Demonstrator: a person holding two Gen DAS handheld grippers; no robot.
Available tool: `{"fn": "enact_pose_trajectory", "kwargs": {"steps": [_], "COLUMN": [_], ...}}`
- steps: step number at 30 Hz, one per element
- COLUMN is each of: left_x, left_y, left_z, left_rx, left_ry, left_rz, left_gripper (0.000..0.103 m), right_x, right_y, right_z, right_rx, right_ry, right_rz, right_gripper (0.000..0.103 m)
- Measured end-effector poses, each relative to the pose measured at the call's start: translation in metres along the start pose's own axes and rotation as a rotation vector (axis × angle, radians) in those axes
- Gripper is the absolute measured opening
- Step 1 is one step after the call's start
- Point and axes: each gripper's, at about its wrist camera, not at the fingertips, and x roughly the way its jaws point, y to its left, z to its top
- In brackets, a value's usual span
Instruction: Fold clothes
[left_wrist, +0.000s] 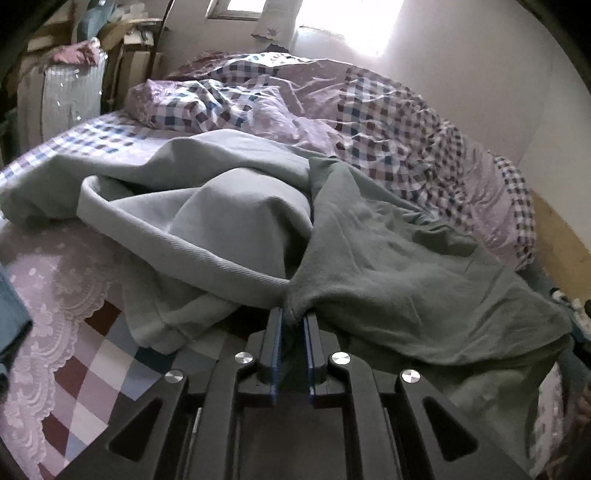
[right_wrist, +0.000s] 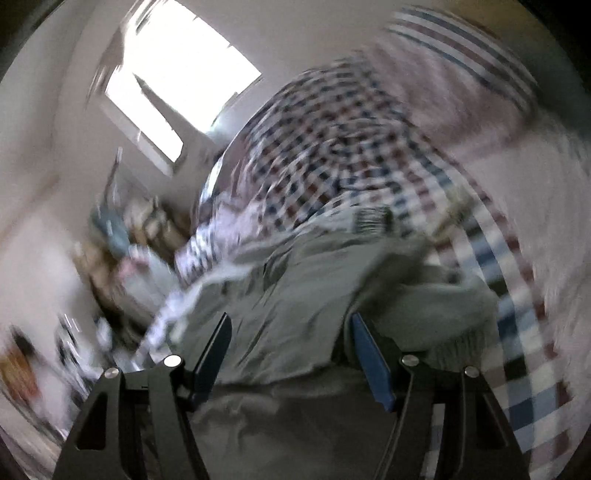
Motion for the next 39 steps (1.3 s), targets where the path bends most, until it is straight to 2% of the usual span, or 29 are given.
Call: {"fn": "enact_pose_trajectory", "kwargs": {"steps": [6,8,10,13,18,21,24,27,34,39], "left_x": [0.007,0.008,0.010,0.011,0.010,0.010,0.010,0.011,0.011,0.011], "left_y": [0.011,0.016,0.021,0.023,0.027,0.028,0.029,0.030,0.032,0.033], "left_z": [0.008,0.009,0.010,0.010,0.011,0.011,0.011,0.012,0.012,0.012], "left_rx": [-0.068,-0.101,-0.130,-0.153,-0.193,-0.210,-0.222,-0.232,-0.254,-0.258], "left_ry": [0.056,0.063,0.070,0.076,0.076,0.075,0.078,0.081,0.086,0.088], "left_rz": [-0.062,-0.085,-0.099,-0.110,-0.141,-0.151,-0.161,-0.171,-0.195,-0.202], "left_gripper": [0.009,0.009,0.009,0.009,0.009,0.009,0.009,0.009,0.009,0.009], "right_x": [0.063,0.077,0.082,0.107,0.204,0.274,0.338,0.376,0.414,0.419], "right_y": [0.125,0.166,0.193,0.234,0.299,0.308,0.301,0.289,0.274,0.280], "right_z": [0.017,0.024,0.034,0.044,0.030,0.026,0.028,0.028,0.024,0.013], "right_rx": [-0.324,-0.435,-0.480,-0.547,-0.745,-0.806,-0.807,-0.783,-0.769,-0.831], "right_ry": [0.140,0.155,0.133,0.144,0.269,0.343,0.426,0.478,0.540,0.563], "right_rz": [-0.074,-0.138,-0.165,-0.110,-0.047,-0.086,-0.146,-0.194,-0.255,-0.263], "right_gripper": [0.071,0.071,0.071,0.071,0.070,0.068,0.058,0.054,0.041,0.041]}}
